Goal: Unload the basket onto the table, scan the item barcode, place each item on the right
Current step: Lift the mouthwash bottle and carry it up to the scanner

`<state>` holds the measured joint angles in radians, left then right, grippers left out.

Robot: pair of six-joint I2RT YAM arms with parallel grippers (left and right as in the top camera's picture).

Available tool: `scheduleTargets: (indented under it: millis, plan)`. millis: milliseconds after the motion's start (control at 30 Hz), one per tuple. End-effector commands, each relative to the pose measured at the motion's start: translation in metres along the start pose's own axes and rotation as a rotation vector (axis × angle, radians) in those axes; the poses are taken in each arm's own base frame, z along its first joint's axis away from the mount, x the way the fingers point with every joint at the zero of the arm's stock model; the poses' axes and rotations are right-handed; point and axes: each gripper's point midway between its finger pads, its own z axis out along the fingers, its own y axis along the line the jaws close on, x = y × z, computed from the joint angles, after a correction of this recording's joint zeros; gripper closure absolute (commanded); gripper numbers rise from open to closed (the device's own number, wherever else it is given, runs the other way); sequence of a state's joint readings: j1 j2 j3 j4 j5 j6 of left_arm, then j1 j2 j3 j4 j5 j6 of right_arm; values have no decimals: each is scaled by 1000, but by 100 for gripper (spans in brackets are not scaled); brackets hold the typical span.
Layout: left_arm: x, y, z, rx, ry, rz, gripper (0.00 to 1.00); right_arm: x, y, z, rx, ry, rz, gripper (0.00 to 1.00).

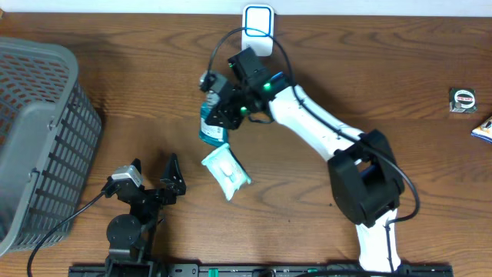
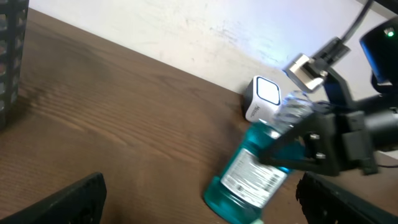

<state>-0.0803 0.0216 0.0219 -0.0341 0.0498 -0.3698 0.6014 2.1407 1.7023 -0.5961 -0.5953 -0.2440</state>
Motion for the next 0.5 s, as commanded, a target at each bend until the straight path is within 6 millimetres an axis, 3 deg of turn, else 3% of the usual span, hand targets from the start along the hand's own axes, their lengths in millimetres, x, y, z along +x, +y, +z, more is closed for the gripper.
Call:
scheduleTargets:
  millis: [0,167,467]
  plan:
    - [13,9,1,-34,37,1,2,-32,24,-52,-87,-102,7,74]
    - [13,10,1,-35,36,2,2,-10,26,-78,-98,-27,114,74]
    - [13,9,1,-34,37,1,2,16,61,-112,-377,13,255,74]
